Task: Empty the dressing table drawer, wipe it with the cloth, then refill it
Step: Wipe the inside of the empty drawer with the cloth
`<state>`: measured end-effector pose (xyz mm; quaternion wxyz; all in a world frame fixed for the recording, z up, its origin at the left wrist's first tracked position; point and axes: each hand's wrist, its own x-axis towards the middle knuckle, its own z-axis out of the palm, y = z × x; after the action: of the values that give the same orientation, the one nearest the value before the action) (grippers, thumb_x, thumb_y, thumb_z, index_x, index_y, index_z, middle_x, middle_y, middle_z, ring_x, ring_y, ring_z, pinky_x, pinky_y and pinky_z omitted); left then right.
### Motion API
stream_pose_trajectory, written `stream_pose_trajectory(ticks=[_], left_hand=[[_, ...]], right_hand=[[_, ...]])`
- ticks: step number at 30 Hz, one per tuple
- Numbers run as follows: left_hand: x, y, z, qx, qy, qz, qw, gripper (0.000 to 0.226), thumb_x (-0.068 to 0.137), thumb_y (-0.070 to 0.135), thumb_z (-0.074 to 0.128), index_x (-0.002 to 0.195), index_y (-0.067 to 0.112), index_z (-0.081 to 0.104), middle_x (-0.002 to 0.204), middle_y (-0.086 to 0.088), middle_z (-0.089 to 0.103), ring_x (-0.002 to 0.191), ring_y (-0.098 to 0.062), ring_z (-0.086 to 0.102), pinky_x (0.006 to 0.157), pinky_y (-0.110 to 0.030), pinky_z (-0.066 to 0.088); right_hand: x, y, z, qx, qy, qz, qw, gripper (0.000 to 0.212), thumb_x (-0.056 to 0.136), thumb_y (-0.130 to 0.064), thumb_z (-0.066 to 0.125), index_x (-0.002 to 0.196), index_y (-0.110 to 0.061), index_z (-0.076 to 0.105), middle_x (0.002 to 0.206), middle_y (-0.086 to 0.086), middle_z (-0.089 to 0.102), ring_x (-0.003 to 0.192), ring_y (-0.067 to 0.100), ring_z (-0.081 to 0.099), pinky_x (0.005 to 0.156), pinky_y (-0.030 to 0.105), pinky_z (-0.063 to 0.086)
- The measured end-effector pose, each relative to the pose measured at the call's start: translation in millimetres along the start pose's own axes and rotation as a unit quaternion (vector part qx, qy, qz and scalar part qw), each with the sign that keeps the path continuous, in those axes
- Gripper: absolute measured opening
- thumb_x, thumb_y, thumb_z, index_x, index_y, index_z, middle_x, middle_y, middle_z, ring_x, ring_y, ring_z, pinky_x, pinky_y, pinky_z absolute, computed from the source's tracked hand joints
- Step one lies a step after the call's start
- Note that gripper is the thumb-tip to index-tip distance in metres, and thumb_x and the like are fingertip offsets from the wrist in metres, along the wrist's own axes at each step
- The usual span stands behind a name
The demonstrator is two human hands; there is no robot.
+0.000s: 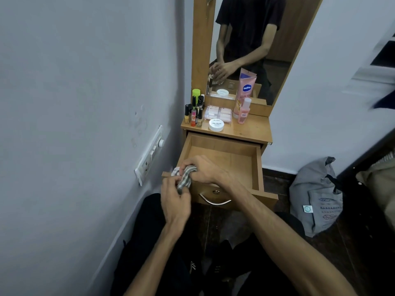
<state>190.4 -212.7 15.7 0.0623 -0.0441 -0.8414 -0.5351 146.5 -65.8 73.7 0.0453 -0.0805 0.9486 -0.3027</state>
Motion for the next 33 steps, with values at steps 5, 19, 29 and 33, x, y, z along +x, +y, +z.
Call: stream_pose_trajectory(ticks=[5, 19, 29, 33], left_hand=[[-31.0, 26.7, 34.8, -0.008, -0.055, 0.008, 0.998, 0.021, 0.085, 0.005, 0.064, 0.103, 0.017, 0.058, 0.099, 0.006, 0.051, 0.09, -0.015, 0.049, 0.071, -0.027, 0.04], [-96.8, 90.9, 115.6, 0.063, -0.222, 0.126, 0.965, 0.025, 0.087, 0.018, 0.064, 0.11, 0.011, 0.057, 0.107, -0.006, 0.054, 0.102, -0.027, 0.055, 0.084, -0.041, 0.045], [-99.8, 111.6, 141.5, 0.124, -0.263, 0.173, 0.941, 0.024, 0.086, 0.022, 0.064, 0.107, 0.014, 0.057, 0.103, -0.003, 0.055, 0.094, -0.027, 0.059, 0.079, -0.041, 0.048], [-91.1, 127.6, 152.8, 0.137, -0.271, 0.207, 0.93, 0.014, 0.084, 0.027, 0.067, 0.096, 0.02, 0.062, 0.094, 0.004, 0.058, 0.085, -0.021, 0.059, 0.074, -0.041, 0.051]], right_hand=[[-35.1, 27.3, -20.4, -0.01, -0.019, 0.042, 0.999, 0.027, 0.079, -0.001, 0.063, 0.08, -0.026, 0.072, 0.075, -0.011, 0.067, 0.074, 0.012, 0.064, 0.072, 0.031, 0.052], [-162.4, 101.0, -72.1, 0.019, 0.032, 0.19, 0.981, 0.015, 0.079, -0.009, 0.062, 0.078, -0.018, 0.074, 0.075, -0.004, 0.069, 0.072, 0.009, 0.06, 0.065, 0.027, 0.045], [-199.2, 133.2, -75.8, 0.092, 0.097, 0.196, 0.971, 0.028, 0.072, -0.001, 0.055, 0.072, -0.023, 0.072, 0.076, -0.001, 0.073, 0.076, 0.017, 0.065, 0.075, 0.041, 0.054], [-214.6, 156.9, -82.1, 0.15, 0.127, 0.184, 0.963, 0.038, 0.066, 0.0, 0.05, 0.074, -0.027, 0.076, 0.073, -0.005, 0.074, 0.064, 0.002, 0.061, 0.063, 0.028, 0.051]])
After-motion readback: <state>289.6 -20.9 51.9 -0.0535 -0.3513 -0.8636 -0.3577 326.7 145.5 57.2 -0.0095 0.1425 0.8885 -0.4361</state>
